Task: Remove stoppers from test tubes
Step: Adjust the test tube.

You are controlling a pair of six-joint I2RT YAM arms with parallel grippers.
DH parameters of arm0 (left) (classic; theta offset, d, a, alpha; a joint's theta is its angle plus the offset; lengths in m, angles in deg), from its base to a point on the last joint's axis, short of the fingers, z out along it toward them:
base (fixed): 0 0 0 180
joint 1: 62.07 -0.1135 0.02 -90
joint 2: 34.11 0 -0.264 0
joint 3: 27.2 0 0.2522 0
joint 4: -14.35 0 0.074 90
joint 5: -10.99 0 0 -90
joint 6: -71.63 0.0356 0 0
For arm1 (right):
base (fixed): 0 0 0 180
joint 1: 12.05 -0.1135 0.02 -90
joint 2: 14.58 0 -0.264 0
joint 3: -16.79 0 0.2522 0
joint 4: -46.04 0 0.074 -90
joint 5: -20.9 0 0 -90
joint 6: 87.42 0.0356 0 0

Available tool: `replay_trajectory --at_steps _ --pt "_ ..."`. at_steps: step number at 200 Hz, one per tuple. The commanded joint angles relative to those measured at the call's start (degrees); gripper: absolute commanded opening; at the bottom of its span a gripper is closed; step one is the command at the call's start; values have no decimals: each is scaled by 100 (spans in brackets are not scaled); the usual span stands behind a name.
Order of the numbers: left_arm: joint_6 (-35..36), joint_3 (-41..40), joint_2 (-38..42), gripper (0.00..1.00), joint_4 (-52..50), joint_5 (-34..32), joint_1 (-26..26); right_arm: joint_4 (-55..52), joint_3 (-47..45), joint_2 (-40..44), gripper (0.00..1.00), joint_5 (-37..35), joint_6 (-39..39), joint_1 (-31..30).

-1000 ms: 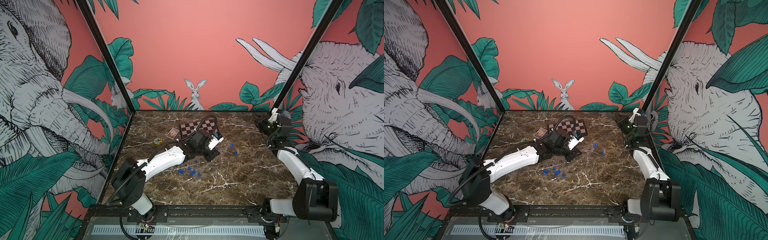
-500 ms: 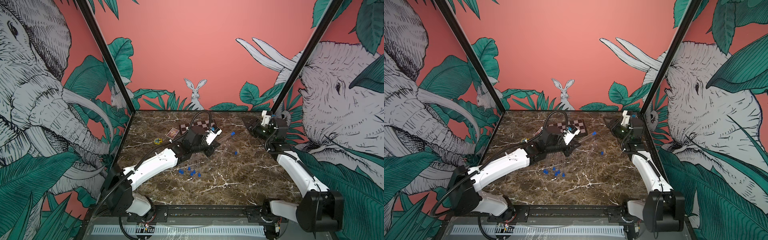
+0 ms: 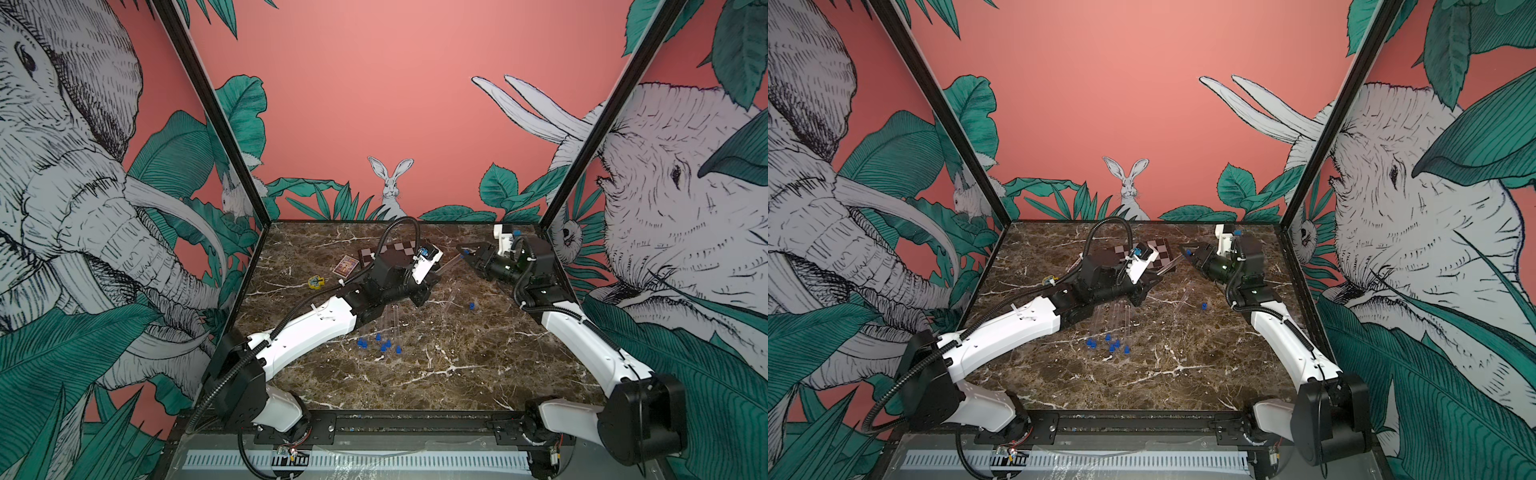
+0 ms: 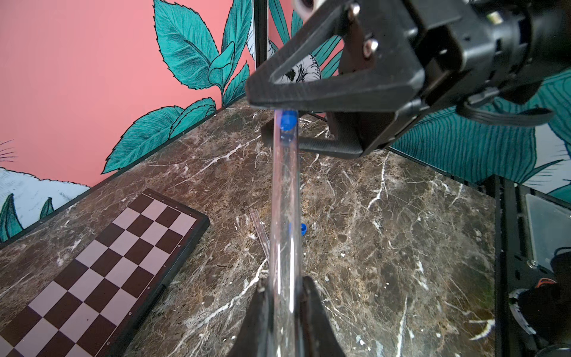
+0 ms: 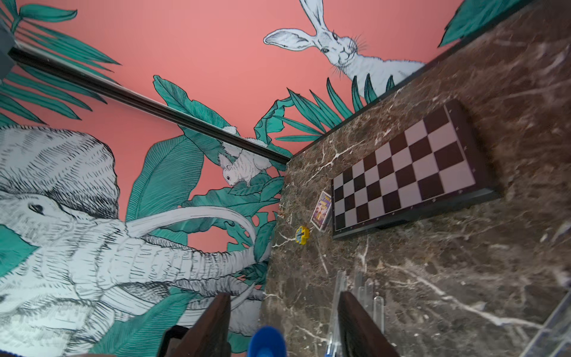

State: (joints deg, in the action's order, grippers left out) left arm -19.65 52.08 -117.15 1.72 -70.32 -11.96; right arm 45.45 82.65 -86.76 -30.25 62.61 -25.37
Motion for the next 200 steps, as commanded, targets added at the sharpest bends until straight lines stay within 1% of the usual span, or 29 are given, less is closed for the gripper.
replay_trajectory --at_steps 1,24,45,60,67,71,82,95,110,127,134,148,158,179,200 --pt "-65 104 -25 0 181 -48 17 555 50 -94 38 85 157 -112" --pt "-73 132 -60 0 138 -75 17 706 81 -177 22 112 235 -187" --pt "-76 154 -109 0 123 -83 12 786 82 -216 15 105 297 -247" --pt "-101 170 -145 0 106 -108 17 806 90 -242 6 93 316 -276" --pt "-95 195 -168 4 75 -97 19 814 90 -230 2 81 325 -286" --pt "-91 212 -191 7 47 -95 13 813 95 -226 0 71 317 -286" --pt "-83 266 -242 18 -22 -83 17 801 124 -227 0 70 300 -304" --pt "-76 342 -314 39 -109 -82 12 758 162 -234 0 82 269 -328" --pt "-36 434 -409 52 -159 -17 17 749 203 -248 0 138 248 -376" --pt "-6 523 -492 78 -208 9 16 744 243 -233 0 172 216 -399" --pt "5 549 -509 83 -204 2 17 713 263 -214 0 175 190 -409" --pt "57 562 -511 83 -160 -25 17 664 274 -176 0 186 146 -422" --pt "101 584 -517 80 -151 -40 17 609 269 -146 0 192 115 -425" --pt "196 688 -570 64 -277 27 17 490 297 -77 0 175 24 -418" --pt "248 791 -651 51 -433 96 5 434 323 -47 0 199 13 -421"
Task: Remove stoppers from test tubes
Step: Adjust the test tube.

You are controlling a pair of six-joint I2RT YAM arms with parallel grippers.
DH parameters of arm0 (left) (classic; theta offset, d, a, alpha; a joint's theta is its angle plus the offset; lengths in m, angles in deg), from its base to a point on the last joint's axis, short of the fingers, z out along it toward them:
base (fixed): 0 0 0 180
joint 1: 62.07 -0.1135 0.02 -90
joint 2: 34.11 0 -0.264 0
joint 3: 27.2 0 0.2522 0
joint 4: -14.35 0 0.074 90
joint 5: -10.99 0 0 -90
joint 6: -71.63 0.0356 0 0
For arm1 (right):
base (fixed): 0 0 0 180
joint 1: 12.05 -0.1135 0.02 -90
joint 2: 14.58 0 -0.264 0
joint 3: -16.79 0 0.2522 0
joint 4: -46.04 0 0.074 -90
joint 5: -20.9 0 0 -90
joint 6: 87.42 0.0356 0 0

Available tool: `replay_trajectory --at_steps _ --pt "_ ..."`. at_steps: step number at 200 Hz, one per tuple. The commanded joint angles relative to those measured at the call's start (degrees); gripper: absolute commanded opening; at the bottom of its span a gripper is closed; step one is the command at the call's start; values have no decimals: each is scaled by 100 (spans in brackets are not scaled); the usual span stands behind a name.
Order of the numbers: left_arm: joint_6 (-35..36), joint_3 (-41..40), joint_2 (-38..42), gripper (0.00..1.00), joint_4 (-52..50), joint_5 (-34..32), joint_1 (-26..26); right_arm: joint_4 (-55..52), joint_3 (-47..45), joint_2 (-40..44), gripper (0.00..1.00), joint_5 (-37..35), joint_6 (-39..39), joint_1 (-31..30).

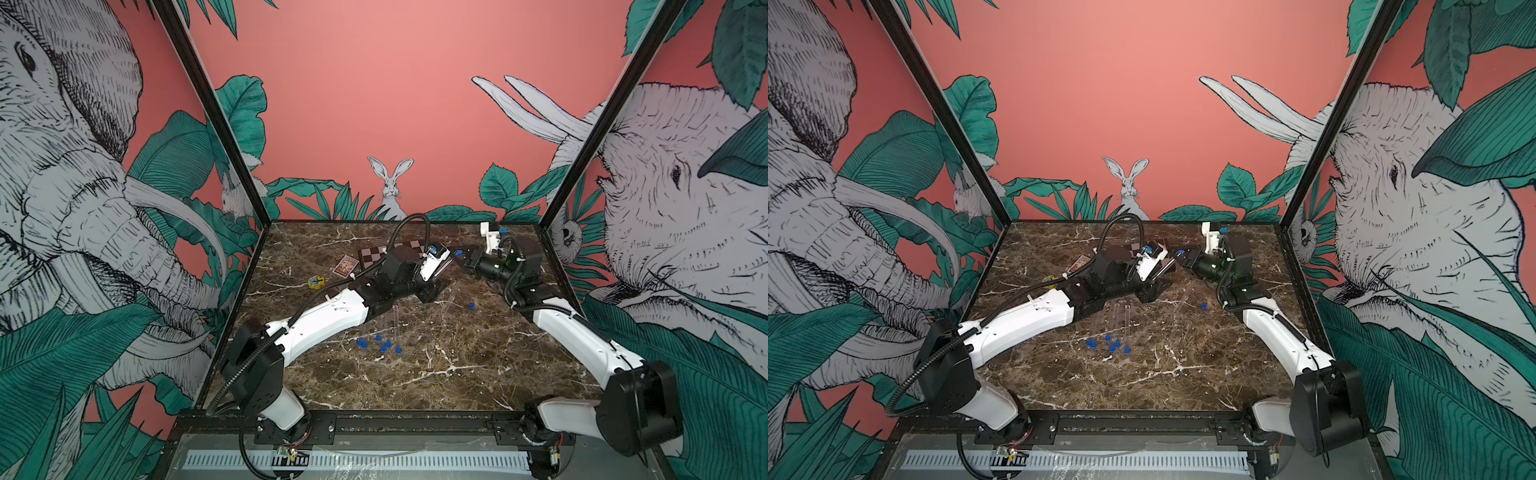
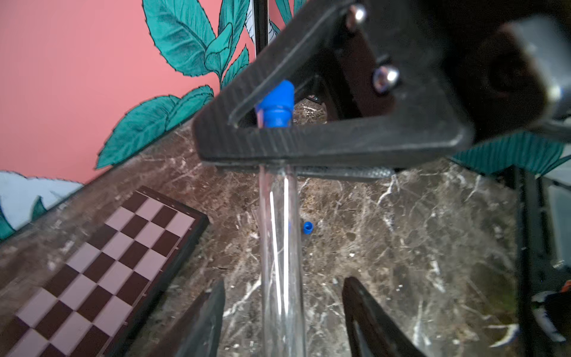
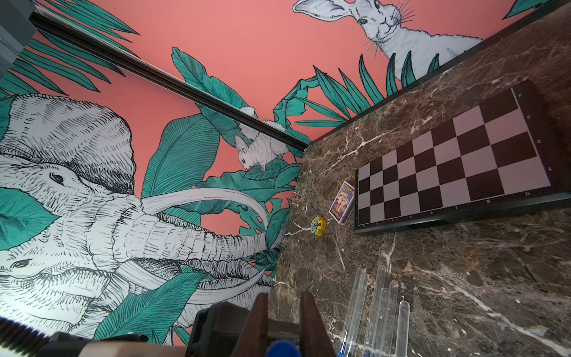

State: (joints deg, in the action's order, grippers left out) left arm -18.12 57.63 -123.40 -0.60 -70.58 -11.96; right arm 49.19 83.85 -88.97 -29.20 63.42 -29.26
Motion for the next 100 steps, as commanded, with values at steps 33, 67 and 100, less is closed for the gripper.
replay_trajectory --at_steps 33,67,100 --pt "115 293 -72 31 -267 169 8 23 222 191 0 140 -115 -29" --pt "194 338 -79 13 -354 199 8 -39 211 262 22 -1 -191 -30" --pt "223 316 -70 5 -467 340 8 -243 243 470 49 -516 -361 91"
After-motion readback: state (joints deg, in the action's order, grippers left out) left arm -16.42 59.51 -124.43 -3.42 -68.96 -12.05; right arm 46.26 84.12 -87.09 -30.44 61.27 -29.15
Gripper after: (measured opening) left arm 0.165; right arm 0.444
